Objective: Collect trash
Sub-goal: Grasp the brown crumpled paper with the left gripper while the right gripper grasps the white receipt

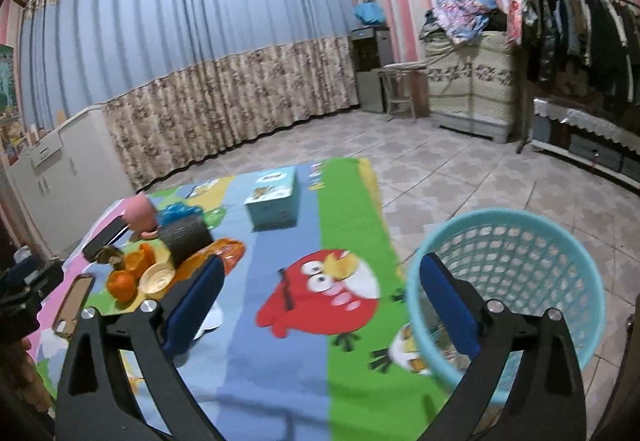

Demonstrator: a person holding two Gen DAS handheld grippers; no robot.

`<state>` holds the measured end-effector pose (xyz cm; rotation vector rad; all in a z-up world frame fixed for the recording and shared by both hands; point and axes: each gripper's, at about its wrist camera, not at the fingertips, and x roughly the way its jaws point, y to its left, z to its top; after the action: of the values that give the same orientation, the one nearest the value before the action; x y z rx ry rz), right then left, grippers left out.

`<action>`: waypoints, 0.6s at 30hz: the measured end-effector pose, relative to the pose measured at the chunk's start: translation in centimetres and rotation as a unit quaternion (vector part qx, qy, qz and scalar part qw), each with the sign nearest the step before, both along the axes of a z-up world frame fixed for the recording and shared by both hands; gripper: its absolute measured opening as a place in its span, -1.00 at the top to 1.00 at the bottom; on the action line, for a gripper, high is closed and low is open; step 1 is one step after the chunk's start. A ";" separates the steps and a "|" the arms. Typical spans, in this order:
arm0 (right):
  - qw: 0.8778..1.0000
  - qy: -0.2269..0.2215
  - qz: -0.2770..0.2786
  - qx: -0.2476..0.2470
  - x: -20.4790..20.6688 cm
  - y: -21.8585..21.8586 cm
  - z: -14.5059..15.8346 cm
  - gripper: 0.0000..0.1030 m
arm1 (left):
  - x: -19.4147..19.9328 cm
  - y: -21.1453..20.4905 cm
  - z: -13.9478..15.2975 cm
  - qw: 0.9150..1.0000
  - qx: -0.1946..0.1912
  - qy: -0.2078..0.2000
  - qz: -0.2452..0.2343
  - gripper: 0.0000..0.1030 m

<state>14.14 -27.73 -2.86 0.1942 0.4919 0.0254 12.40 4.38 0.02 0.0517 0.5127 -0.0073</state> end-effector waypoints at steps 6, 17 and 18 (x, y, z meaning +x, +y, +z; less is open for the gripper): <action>0.999 0.005 0.023 -0.022 0.1 2.8 -0.5 -0.91 | -1.7 5.0 -2.1 0.999 0.017 0.001 0.039 -0.89; 0.996 0.043 -0.005 -0.084 0.3 6.6 -1.7 -0.91 | -1.4 7.9 -6.2 0.997 -0.010 0.072 0.034 -0.89; 0.995 0.049 -0.005 -0.090 0.4 6.8 -1.9 -0.91 | -1.3 7.8 -6.5 0.997 -0.013 0.074 0.033 -0.89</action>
<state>14.51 -20.89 -4.78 0.0209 0.5870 -0.0391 11.11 12.21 -6.46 0.0076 0.6628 0.0475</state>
